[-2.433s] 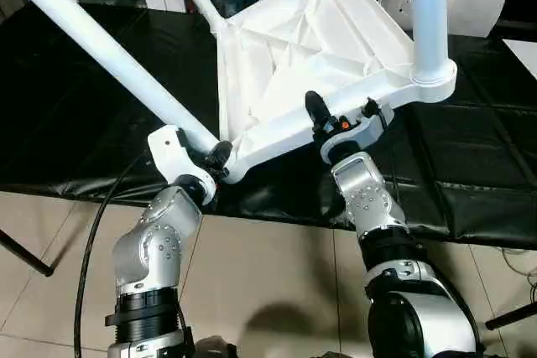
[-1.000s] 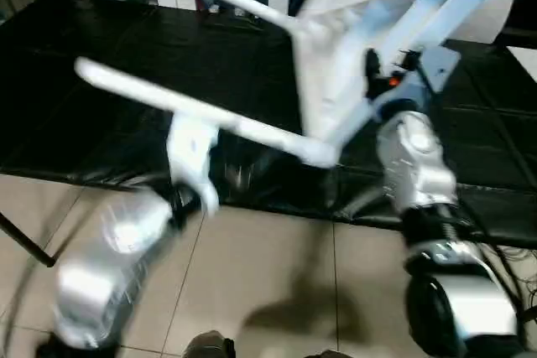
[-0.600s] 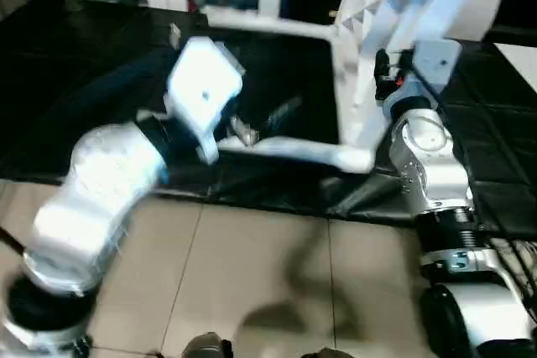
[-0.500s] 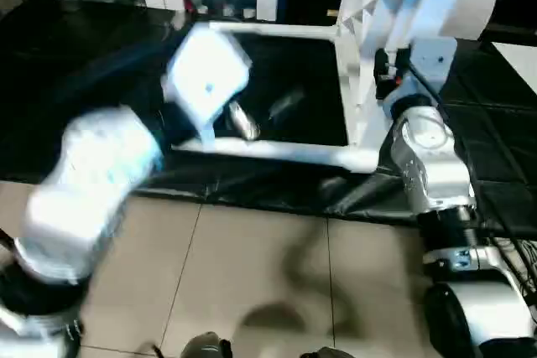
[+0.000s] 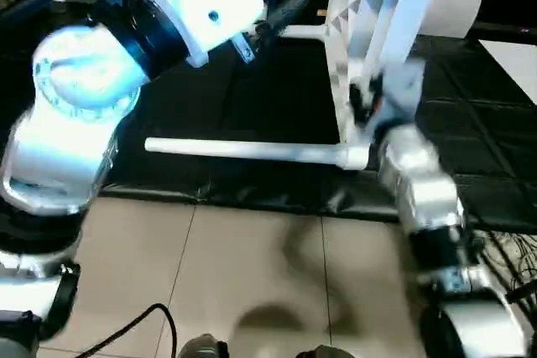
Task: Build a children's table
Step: Flip table
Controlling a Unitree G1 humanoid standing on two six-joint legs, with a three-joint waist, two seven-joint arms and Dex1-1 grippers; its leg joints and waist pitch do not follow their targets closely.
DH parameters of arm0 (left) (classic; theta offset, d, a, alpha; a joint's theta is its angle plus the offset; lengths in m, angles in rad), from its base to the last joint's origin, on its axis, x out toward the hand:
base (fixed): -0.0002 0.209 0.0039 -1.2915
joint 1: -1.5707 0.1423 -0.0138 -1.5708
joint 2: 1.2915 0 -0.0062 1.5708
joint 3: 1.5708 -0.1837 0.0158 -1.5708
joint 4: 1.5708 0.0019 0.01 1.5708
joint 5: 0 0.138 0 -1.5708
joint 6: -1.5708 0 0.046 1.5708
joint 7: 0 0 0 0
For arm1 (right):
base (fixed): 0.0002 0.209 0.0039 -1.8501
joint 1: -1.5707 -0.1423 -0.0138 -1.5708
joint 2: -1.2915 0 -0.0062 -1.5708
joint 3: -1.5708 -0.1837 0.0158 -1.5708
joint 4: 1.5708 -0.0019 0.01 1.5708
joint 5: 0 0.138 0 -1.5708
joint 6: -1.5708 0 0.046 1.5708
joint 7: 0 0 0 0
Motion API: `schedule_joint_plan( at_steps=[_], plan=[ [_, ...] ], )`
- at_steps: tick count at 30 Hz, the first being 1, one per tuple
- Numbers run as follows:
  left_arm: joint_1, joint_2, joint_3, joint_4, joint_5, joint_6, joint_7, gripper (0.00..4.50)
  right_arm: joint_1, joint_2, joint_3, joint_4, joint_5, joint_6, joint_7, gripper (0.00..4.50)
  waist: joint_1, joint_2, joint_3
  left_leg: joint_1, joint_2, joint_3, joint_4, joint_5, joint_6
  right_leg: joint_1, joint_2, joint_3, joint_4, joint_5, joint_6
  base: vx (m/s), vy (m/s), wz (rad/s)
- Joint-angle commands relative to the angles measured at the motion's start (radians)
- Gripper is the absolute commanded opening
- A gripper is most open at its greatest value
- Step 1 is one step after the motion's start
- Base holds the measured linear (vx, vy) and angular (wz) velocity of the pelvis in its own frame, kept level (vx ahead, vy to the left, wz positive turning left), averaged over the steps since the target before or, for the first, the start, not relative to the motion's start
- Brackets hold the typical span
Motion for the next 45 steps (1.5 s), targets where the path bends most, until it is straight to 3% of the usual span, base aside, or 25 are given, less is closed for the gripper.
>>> schedule_joint_plan(
  at_steps=[1,2,7,12,13,20,30,35,45],
  plan=[
    [-0.030,0.009,0.003,0.050,0.042,-0.038,0.015,4.50,0.000,-0.005,0.000,0.015,-0.015,-0.014,-0.004,2.98,0.001,0.003,-0.073,0.027,0.089,-0.041,-0.091,-0.216,-0.091,0.048,-0.086,0.073,-0.075,-0.181,-0.168,0.000,0.000,0.00],
    [-0.036,0.013,0.003,0.068,0.058,-0.050,0.022,4.50,-0.002,-0.005,-0.001,0.025,-0.022,-0.019,-0.007,2.98,0.002,0.009,-0.073,0.028,0.089,-0.043,-0.090,-0.218,-0.093,0.046,-0.086,0.073,-0.076,-0.182,-0.167,0.000,0.000,0.00],
    [-0.101,0.022,-0.004,0.191,0.109,-0.087,0.042,4.50,-0.039,-0.019,-0.010,0.111,-0.034,-0.062,-0.012,2.83,0.001,0.009,-0.077,0.029,0.087,-0.042,-0.089,-0.216,-0.095,0.044,-0.086,0.072,-0.072,-0.141,-0.187,0.000,0.000,0.00],
    [-0.131,0.026,-0.015,0.257,0.133,-0.112,0.040,4.50,-0.058,-0.026,-0.013,0.150,-0.038,-0.087,-0.007,2.47,0.004,0.007,-0.079,0.027,0.089,-0.041,-0.087,-0.174,-0.082,0.050,-0.087,0.071,-0.064,-0.071,-0.206,0.000,0.000,0.00],
    [-0.149,0.027,-0.024,0.305,0.155,-0.126,0.045,4.50,-0.069,-0.031,-0.009,0.172,-0.044,-0.100,-0.001,2.38,0.004,0.002,-0.080,0.026,0.087,-0.039,-0.086,-0.164,-0.075,0.051,-0.087,0.072,-0.064,-0.064,-0.209,0.000,0.000,0.00],
    [-0.197,0.024,-0.044,0.405,0.197,-0.163,0.048,4.50,-0.091,-0.037,-0.011,0.225,-0.050,-0.131,0.002,2.13,0.006,0.002,-0.079,0.026,0.091,-0.040,-0.086,-0.160,-0.062,0.051,-0.092,0.072,-0.064,-0.065,-0.222,0.000,0.000,0.00],
    [-0.218,0.015,-0.083,0.525,0.235,-0.185,0.016,4.50,-0.124,-0.040,-0.008,0.262,-0.052,-0.166,0.003,2.11,0.007,-0.002,-0.078,0.028,0.091,-0.040,-0.087,-0.178,-0.058,0.049,-0.094,0.072,-0.069,-0.108,-0.218,0.000,0.000,0.00],
    [-0.226,0.019,-0.080,0.619,0.254,-0.195,0.030,4.04,-0.130,-0.039,-0.006,0.268,-0.054,-0.179,0.010,2.11,0.006,-0.001,-0.080,0.027,0.092,-0.040,-0.087,-0.160,-0.051,0.050,-0.093,0.071,-0.065,-0.068,-0.226,0.000,0.000,0.00],
    [-0.260,0.017,-0.065,0.720,0.271,-0.219,0.079,3.33,-0.126,-0.039,-0.003,0.267,-0.052,-0.193,0.017,2.09,0.007,0.001,-0.079,0.028,0.093,-0.042,-0.088,-0.178,-0.053,0.051,-0.096,0.072,-0.066,-0.074,-0.231,0.000,0.000,0.00]
  ],
)
